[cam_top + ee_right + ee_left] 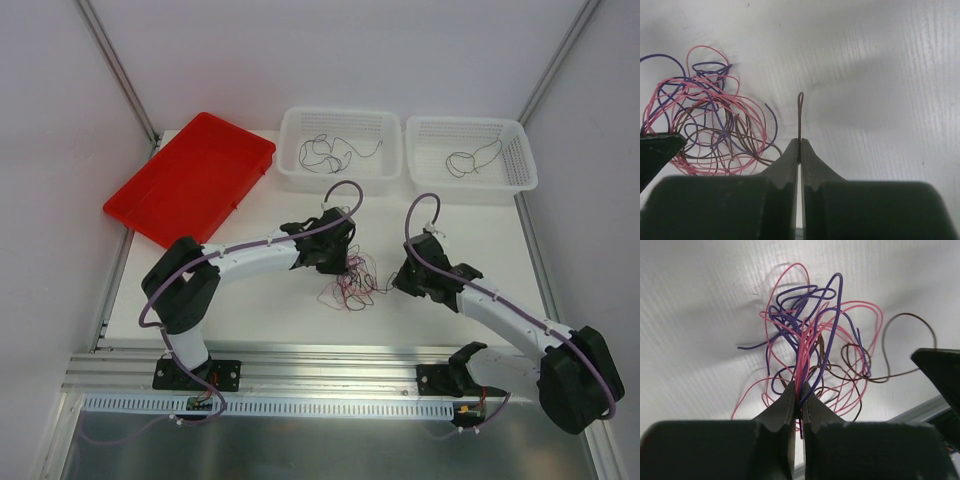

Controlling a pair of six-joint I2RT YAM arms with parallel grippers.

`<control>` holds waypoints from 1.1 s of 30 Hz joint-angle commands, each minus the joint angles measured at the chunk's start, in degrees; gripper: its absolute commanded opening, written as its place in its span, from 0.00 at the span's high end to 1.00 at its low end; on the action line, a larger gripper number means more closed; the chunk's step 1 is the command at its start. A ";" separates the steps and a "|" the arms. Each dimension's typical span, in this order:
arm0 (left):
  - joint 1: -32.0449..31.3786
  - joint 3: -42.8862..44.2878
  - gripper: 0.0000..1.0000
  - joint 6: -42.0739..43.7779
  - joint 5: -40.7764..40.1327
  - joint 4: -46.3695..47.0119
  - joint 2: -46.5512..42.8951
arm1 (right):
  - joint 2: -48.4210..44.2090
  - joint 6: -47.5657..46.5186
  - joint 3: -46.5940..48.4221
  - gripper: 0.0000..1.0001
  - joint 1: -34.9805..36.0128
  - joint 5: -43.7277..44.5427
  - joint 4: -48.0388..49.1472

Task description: Untangle the cables

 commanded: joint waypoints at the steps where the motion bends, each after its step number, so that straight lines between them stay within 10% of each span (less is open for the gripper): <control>1: 1.58 -0.92 1.00 1.09 -3.90 -1.72 -2.70 | -5.39 -3.68 5.32 0.99 -0.38 4.62 -6.64; 24: 19.95 -19.11 1.00 5.40 -8.39 -7.35 -22.83 | -13.32 -34.62 55.04 0.99 -12.69 5.69 -34.18; 33: 19.95 -21.22 0.92 5.22 -2.07 -7.53 -26.08 | -10.24 -35.24 54.29 0.99 -13.74 5.33 -31.20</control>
